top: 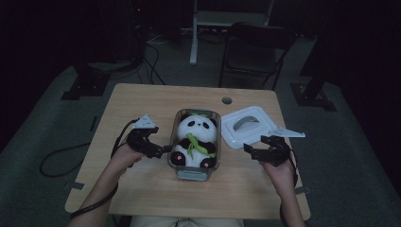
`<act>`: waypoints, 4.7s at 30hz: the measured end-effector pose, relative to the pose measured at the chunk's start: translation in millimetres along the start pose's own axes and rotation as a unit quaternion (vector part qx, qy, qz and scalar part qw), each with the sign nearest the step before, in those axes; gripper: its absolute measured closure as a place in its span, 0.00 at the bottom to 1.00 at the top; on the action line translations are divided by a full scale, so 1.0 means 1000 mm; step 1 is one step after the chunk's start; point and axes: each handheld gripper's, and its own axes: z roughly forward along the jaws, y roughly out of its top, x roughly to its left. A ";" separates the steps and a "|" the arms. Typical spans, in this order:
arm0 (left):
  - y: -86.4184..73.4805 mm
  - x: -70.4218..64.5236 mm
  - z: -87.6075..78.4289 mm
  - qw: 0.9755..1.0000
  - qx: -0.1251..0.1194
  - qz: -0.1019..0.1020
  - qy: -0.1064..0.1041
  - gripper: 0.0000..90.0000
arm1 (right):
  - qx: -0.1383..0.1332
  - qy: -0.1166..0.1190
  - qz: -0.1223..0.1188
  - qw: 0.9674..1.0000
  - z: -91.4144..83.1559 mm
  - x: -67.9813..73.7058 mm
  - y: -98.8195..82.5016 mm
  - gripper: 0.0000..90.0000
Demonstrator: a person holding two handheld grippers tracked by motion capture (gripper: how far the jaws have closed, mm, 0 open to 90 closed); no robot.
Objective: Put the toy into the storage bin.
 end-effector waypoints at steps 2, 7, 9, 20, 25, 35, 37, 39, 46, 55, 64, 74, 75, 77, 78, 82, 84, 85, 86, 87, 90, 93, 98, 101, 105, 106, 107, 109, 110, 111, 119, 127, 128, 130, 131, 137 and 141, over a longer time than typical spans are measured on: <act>-0.002 0.001 -0.001 1.000 -0.002 -0.004 -0.001 0.02 | 0.001 -0.016 0.007 1.000 -0.006 -0.009 -0.010 0.16; -0.008 0.003 -0.003 1.000 -0.003 -0.010 -0.005 0.02 | 0.005 -0.035 0.022 0.999 -0.017 -0.024 -0.027 0.16; -0.010 0.004 -0.004 1.000 -0.002 -0.010 -0.004 0.02 | 0.006 -0.041 0.026 0.999 -0.020 -0.027 -0.031 0.16; -0.017 0.006 -0.010 1.000 -0.002 -0.012 0.002 0.02 | 0.019 -0.085 0.065 0.994 -0.042 -0.056 -0.071 0.16; -0.020 0.006 -0.010 1.000 0.005 -0.012 0.003 0.02 | 0.023 -0.099 0.083 0.991 -0.045 -0.062 -0.085 0.16; -0.027 0.006 -0.011 1.000 0.005 -0.016 0.004 0.02 | 0.056 -0.102 0.087 0.989 -0.029 -0.060 -0.105 0.15; -0.028 0.006 -0.011 1.000 0.006 -0.015 0.005 0.02 | 0.058 -0.107 0.086 0.989 -0.028 -0.061 -0.105 0.16; -0.030 0.007 -0.009 1.000 0.009 -0.016 0.003 0.02 | 0.061 -0.109 0.088 0.988 -0.025 -0.062 -0.107 0.21; -0.034 0.008 -0.007 1.000 0.014 -0.019 0.005 0.02 | 0.064 -0.114 0.076 0.989 -0.026 -0.062 -0.107 0.33; -0.037 0.010 -0.006 1.000 0.015 -0.024 0.007 0.02 | 0.066 -0.123 0.069 0.988 -0.032 -0.060 -0.099 0.38; -0.038 0.012 -0.006 0.999 0.018 -0.026 0.009 0.02 | 0.066 -0.109 0.063 0.990 -0.032 -0.055 -0.093 0.38; -0.038 0.011 -0.005 0.999 0.021 -0.024 0.008 0.02 | 0.043 -0.067 0.018 0.997 -0.036 -0.033 -0.057 0.38; -0.038 0.011 -0.005 0.999 0.022 -0.022 0.008 0.02 | 0.041 -0.062 0.013 0.997 -0.036 -0.030 -0.052 0.38; -0.039 0.011 -0.005 0.999 0.023 -0.023 0.008 0.02 | 0.034 -0.050 0.001 0.998 -0.036 -0.023 -0.043 0.38; -0.039 0.011 -0.005 0.999 0.024 -0.022 0.009 0.02 | 0.032 -0.045 -0.006 0.998 -0.035 -0.019 -0.038 0.38; -0.039 0.011 -0.005 0.999 0.024 -0.022 0.008 0.02 | 0.019 -0.024 -0.036 0.999 -0.034 -0.003 -0.019 0.38; -0.039 0.011 -0.005 0.999 0.024 -0.022 0.008 0.02 | 0.016 -0.020 -0.042 0.999 -0.034 0.001 -0.015 0.38; -0.038 0.011 -0.005 0.999 0.024 -0.022 0.008 0.02 | 0.010 -0.008 -0.060 0.998 -0.031 0.012 -0.004 0.38; -0.038 0.011 -0.005 0.999 0.024 -0.022 0.008 0.02 | 0.009 -0.002 -0.067 0.998 -0.030 0.017 0.000 0.38; -0.038 0.011 -0.005 0.999 0.024 -0.022 0.007 0.02 | 0.007 0.003 -0.072 0.997 -0.028 0.020 0.003 0.38; -0.038 0.011 -0.005 0.999 0.028 -0.021 0.006 0.02 | 0.001 0.024 -0.089 0.996 -0.023 0.034 0.015 0.38; -0.038 0.011 -0.004 0.999 0.030 -0.019 0.005 0.02 | -0.004 0.041 -0.107 0.993 -0.017 0.047 0.025 0.38; -0.037 0.009 -0.006 0.999 0.029 -0.014 0.001 0.02 | -0.003 0.071 -0.133 0.989 -0.003 0.068 0.038 0.38; -0.036 0.008 -0.007 0.999 0.029 -0.013 0.001 0.02 | 0.000 0.081 -0.143 0.986 0.002 0.076 0.042 0.38; -0.035 0.006 -0.008 1.000 0.029 -0.009 -0.002 0.02 | 0.017 0.103 -0.165 0.981 0.020 0.095 0.049 0.38; -0.035 0.006 -0.008 1.000 0.029 -0.007 -0.002 0.02 | 0.021 0.107 -0.170 0.979 0.023 0.098 0.049 0.38; -0.035 0.006 -0.008 1.000 0.029 -0.007 -0.002 0.02 | 0.021 0.107 -0.170 0.979 0.023 0.098 0.049 0.38; -0.034 0.005 -0.009 1.000 0.028 -0.005 -0.001 0.02 | 0.024 0.114 -0.171 0.978 0.026 0.101 0.049 0.38; -0.033 0.005 -0.010 1.000 0.027 -0.004 -0.001 0.02 | 0.030 0.126 -0.181 0.975 0.031 0.110 0.049 0.38; -0.032 0.005 -0.011 1.000 0.026 -0.003 -0.001 0.02 | 0.032 0.131 -0.186 0.973 0.033 0.113 0.049 0.38; -0.024 0.000 -0.020 1.000 0.014 0.010 0.001 0.04 | 0.055 0.152 -0.212 0.964 0.046 0.133 0.044 0.38; -0.015 -0.006 -0.025 1.000 0.004 0.020 0.001 0.04 | 0.071 0.172 -0.225 0.956 0.047 0.137 0.040 0.38; -0.014 -0.007 -0.025 1.000 0.004 0.023 0.001 0.04 | 0.076 0.171 -0.227 0.956 0.049 0.138 0.039 0.38; -0.013 -0.009 -0.025 1.000 0.004 0.026 -0.001 0.04 | 0.083 0.174 -0.229 0.954 0.053 0.138 0.039 0.38; -0.012 -0.010 -0.025 1.000 0.004 0.028 -0.001 0.04 | 0.084 0.178 -0.227 0.954 0.055 0.138 0.039 0.38; -0.005 -0.018 -0.028 0.999 -0.001 0.045 -0.010 0.05 | 0.097 0.194 -0.231 0.949 0.065 0.137 0.038 0.38; -0.001 -0.025 -0.028 0.998 -0.004 0.054 -0.022 0.05 | 0.100 0.207 -0.229 0.946 0.067 0.133 0.039 0.38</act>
